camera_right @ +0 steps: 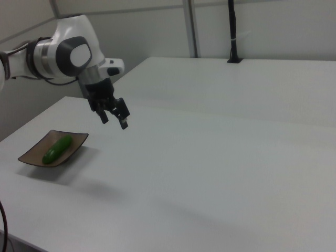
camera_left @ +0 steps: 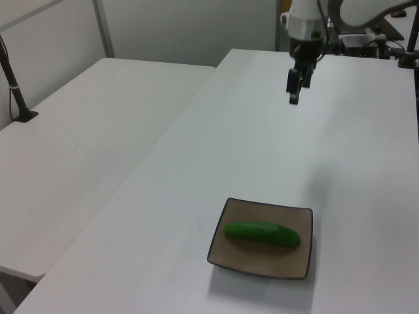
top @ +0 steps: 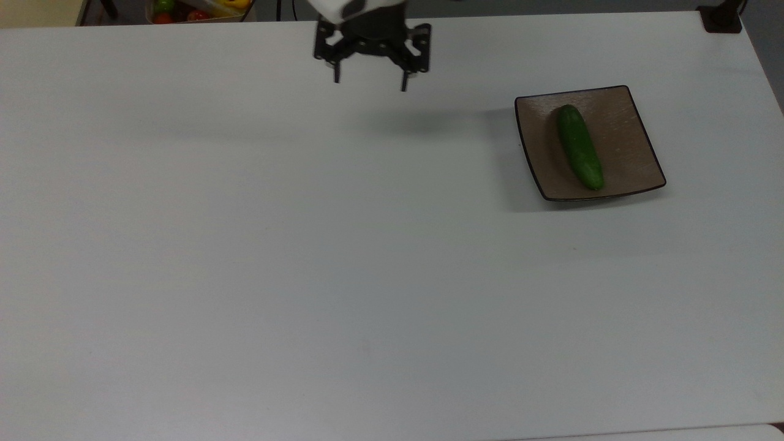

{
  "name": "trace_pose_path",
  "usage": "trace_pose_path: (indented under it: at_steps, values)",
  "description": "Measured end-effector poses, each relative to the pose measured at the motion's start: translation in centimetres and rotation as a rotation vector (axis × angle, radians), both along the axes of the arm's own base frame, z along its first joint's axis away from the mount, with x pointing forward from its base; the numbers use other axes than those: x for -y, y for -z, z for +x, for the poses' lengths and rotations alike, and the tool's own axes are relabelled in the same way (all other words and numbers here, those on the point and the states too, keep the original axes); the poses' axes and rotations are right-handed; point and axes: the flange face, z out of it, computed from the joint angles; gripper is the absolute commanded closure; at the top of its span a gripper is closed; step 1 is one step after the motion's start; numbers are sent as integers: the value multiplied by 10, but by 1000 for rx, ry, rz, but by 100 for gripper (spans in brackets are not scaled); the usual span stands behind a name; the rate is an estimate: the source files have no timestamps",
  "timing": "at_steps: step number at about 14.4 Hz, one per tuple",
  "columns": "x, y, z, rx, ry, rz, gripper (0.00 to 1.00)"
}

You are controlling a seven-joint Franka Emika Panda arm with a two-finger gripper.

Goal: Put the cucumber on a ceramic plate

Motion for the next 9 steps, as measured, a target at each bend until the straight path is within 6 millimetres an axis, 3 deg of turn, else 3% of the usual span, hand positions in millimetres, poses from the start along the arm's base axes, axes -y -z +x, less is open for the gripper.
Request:
trace_pose_path:
  at_steps: [5,9]
  values:
    - [66,-26,-2,30,103,87,0]
    - [87,-31,-4,37,134,113,0]
